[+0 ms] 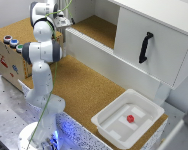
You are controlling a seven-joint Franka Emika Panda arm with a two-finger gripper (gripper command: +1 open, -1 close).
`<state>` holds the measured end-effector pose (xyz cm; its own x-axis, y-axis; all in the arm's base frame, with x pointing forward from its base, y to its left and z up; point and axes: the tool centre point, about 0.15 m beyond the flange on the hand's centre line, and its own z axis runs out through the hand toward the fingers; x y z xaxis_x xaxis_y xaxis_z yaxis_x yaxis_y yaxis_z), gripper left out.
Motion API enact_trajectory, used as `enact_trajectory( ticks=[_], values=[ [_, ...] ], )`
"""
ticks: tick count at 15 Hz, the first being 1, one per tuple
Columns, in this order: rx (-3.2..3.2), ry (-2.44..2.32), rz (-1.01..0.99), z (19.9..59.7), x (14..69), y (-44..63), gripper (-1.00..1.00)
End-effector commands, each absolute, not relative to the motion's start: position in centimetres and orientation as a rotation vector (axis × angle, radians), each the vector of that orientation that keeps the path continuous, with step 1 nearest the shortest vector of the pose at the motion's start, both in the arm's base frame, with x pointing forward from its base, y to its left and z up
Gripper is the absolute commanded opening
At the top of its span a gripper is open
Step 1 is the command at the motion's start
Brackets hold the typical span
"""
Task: Place the purple object on the table
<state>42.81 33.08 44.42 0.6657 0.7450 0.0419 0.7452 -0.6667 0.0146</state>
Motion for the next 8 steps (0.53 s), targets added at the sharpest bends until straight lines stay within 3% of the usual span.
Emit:
enact_trajectory(
  ticks=[1, 8],
  values=[
    [-2.966, -0.769, -0.281, 36.9, 40.7, 25.6, -1.0],
    [-3.054, -0.184, -0.414, 30.5, 42.3, 22.2, -1.0]
  ],
)
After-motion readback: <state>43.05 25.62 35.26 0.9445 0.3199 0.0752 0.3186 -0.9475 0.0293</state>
